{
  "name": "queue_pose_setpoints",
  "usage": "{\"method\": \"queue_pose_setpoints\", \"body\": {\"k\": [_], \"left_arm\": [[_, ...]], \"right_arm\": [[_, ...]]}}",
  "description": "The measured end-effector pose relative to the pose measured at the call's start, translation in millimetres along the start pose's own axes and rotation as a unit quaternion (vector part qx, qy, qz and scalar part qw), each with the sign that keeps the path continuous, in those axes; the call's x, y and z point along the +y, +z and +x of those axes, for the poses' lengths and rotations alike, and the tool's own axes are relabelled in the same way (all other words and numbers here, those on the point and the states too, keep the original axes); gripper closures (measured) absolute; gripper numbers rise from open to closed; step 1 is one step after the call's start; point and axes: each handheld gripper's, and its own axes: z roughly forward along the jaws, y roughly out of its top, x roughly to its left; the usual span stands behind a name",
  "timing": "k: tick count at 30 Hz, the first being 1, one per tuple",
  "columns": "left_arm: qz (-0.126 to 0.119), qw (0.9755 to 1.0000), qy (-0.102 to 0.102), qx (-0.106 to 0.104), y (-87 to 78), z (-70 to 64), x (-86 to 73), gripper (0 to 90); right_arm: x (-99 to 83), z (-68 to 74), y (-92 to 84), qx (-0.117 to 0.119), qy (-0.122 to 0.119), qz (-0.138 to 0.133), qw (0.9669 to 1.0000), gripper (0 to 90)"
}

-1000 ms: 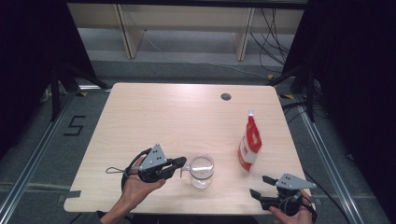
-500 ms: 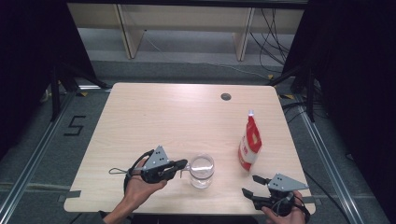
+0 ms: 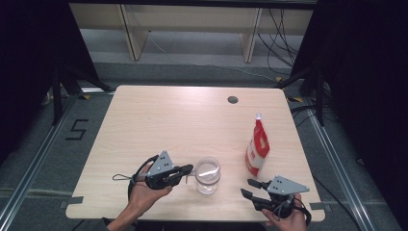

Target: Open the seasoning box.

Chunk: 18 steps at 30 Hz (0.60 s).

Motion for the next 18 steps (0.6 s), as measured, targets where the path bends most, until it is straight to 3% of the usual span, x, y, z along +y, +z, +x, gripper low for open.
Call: {"method": "queue_pose_setpoints", "body": {"k": [2,6,8,12,15,17,18], "left_arm": [[-0.001,1.0,-0.001,0.0,-0.1,0.2,-0.1,89.0],[0.0,1.0,0.007,-0.001,-0.6,1.3,-0.1,89.0],[0.0,1.0,0.006,-0.001,-0.5,1.4,-0.2,89.0],[-0.003,1.0,0.006,0.0,-0.6,0.8,-1.1,89.0],[-0.004,0.9999,0.01,-0.003,-0.5,2.0,-1.1,89.0],[-0.004,1.0,0.008,-0.003,-0.6,1.9,-1.2,89.0],[-0.005,1.0,0.007,-0.002,-0.5,1.6,-1.3,89.0]], "right_arm": [[2.5,0.4,4.9,0.003,-0.018,-0.006,0.9998,60.3],[8.3,5.7,9.8,0.004,-0.022,-0.024,0.9995,66.8],[12.5,6.3,12.9,0.004,-0.035,-0.031,0.9989,70.2],[16.0,9.4,24.1,0.014,-0.029,-0.044,0.9985,74.5],[19.6,10.4,29.0,0.014,-0.041,-0.05,0.9978,78.2],[20.7,12.7,29.1,0.013,-0.029,-0.042,0.9986,79.2],[24.1,10.5,34.6,0.015,-0.051,-0.051,0.9973,82.1]]}}
